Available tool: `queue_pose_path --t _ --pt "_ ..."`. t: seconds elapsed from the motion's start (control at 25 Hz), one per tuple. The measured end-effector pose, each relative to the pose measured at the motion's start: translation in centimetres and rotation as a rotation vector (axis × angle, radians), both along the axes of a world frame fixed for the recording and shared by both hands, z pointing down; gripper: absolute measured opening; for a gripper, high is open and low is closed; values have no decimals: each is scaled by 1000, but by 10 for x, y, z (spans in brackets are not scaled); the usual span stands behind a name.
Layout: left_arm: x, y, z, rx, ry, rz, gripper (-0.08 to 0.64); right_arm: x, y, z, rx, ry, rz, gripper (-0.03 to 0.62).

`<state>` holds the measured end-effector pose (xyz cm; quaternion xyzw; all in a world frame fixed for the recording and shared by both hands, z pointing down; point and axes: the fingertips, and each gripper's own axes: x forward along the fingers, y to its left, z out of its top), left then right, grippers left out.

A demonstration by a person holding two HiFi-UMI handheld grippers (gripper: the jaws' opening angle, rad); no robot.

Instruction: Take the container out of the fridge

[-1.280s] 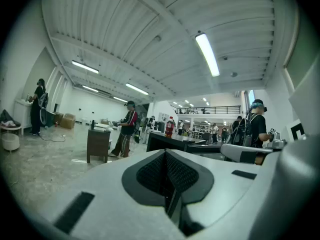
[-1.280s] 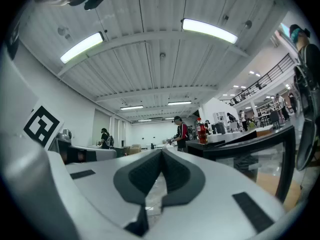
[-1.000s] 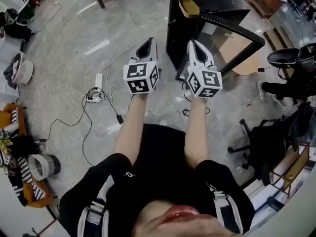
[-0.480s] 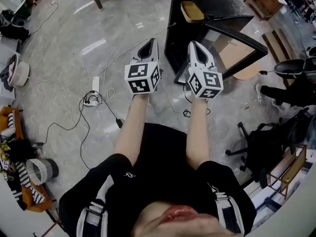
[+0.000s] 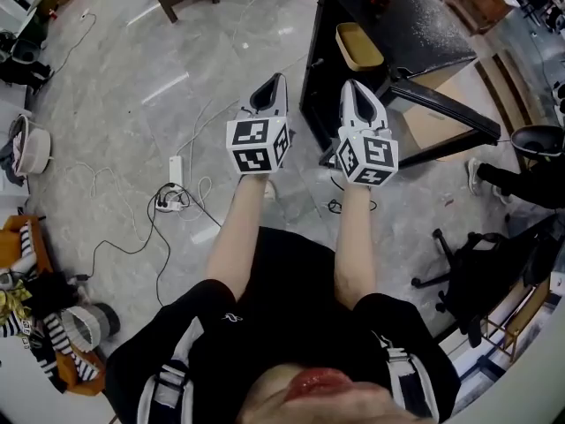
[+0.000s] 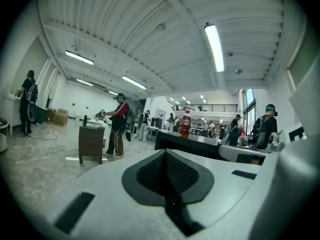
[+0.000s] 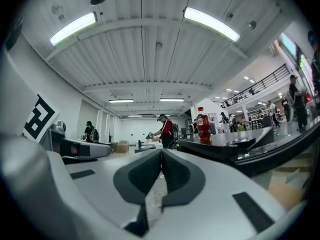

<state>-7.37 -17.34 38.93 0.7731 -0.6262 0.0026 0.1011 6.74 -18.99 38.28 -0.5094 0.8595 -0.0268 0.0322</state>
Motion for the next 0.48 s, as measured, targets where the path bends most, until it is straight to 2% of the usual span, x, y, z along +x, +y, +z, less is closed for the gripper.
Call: queue_pose_path --t 0.28,0.48 --pt "-31 -90 18 -43 8 77 8 -22 -81 23 -63 35 116 11" --pt "-35 -131 28 -64 9 129 8 -27 -112 35 -101 91 174 11"
